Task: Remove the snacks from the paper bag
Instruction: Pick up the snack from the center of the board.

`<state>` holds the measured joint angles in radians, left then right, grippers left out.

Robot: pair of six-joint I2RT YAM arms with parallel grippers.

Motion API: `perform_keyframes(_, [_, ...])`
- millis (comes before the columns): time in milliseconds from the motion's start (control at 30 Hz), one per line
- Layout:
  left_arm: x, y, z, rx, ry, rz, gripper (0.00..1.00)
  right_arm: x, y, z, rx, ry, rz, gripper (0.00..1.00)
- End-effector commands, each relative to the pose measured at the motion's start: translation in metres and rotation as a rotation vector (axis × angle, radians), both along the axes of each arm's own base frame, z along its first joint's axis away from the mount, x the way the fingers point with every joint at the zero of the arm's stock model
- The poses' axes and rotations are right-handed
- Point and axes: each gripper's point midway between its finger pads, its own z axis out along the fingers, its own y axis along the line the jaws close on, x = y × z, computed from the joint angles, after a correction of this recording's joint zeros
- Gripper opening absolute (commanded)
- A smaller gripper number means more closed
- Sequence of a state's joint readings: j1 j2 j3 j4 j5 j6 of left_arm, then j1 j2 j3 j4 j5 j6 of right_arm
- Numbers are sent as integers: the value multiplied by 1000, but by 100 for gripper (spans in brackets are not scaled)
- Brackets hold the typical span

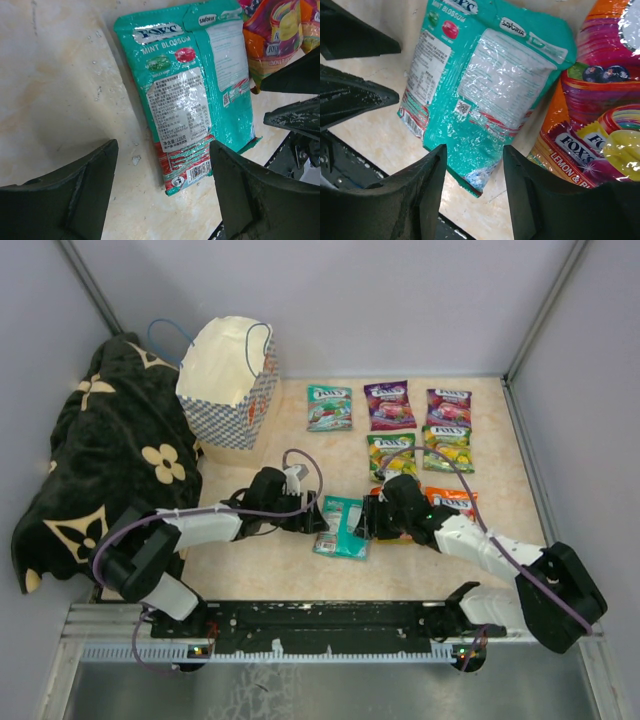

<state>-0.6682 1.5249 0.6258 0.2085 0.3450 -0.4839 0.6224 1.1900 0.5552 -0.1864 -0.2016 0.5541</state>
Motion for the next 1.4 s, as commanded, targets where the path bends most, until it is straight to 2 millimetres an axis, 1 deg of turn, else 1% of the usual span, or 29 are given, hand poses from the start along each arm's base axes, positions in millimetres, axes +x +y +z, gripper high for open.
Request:
perform_keyframes(0, [4, -18, 9, -35, -21, -4, 76, 9, -4, -3, -35, -20, -56, 48])
perform_keyframes(167, [1, -22, 3, -11, -6, 16, 67, 6, -11, -24, -87, 16, -65, 44])
perform_keyframes(400, [-6, -23, -5, 40, -4, 21, 63, 5, -13, -34, -92, 24, -81, 42])
perform_keyframes(467, [-6, -24, -6, 48, -2, 22, 59, 4, -10, -36, -74, 29, -75, 41])
perform_keyframes(533, [-5, -24, -9, 57, 3, 32, 57, 3, -3, -36, -35, 30, -58, 40])
perform_keyframes(633, [-3, -25, -9, 57, 6, 48, 52, 5, 7, -35, 4, 32, -37, 37])
perform_keyframes(667, [-2, -24, -9, 59, 4, 54, 51, 6, 8, -35, 8, 31, -37, 35])
perform_keyframes(700, [-1, -24, -8, 59, 2, 61, 49, 9, 10, -33, 13, 25, -38, 31])
perform_keyframes(800, [3, -23, -9, 71, -5, 81, 49, 16, 16, -28, 30, 7, -36, 23])
perform_keyframes(867, [7, -21, -11, 83, -12, 96, 49, 20, 20, -23, 38, -1, -32, 15])
perform_keyframes(933, [10, -20, -11, 88, -21, 109, 49, 26, 23, -18, 38, -18, -30, 5])
perform_keyframes(967, [12, -20, -9, 89, -29, 116, 49, 31, 25, -13, 40, -34, -32, 0])
perform_keyframes(1033, [19, -20, -4, 95, -58, 128, 54, 39, 27, -5, 33, -54, -34, 0])
perform_keyframes(1067, [23, -19, -1, 104, -71, 136, 61, 44, 28, 0, 28, -67, -35, 0])
perform_keyframes(1133, [32, -15, 10, 140, -94, 161, 79, 52, 30, 12, 11, -88, -33, 0])
perform_keyframes(1167, [35, -13, 17, 158, -103, 168, 85, 55, 30, 18, -1, -98, -28, 0])
perform_keyframes(1233, [42, -7, 34, 182, -116, 192, 91, 63, 27, 34, -43, -127, -23, 0])
perform_keyframes(1300, [46, -1, 56, 189, -137, 216, 94, 71, 22, 47, -115, -145, -7, 0])
perform_keyframes(1367, [50, 6, 78, 177, -162, 250, 98, 75, 10, 52, -223, -129, 1, 0])
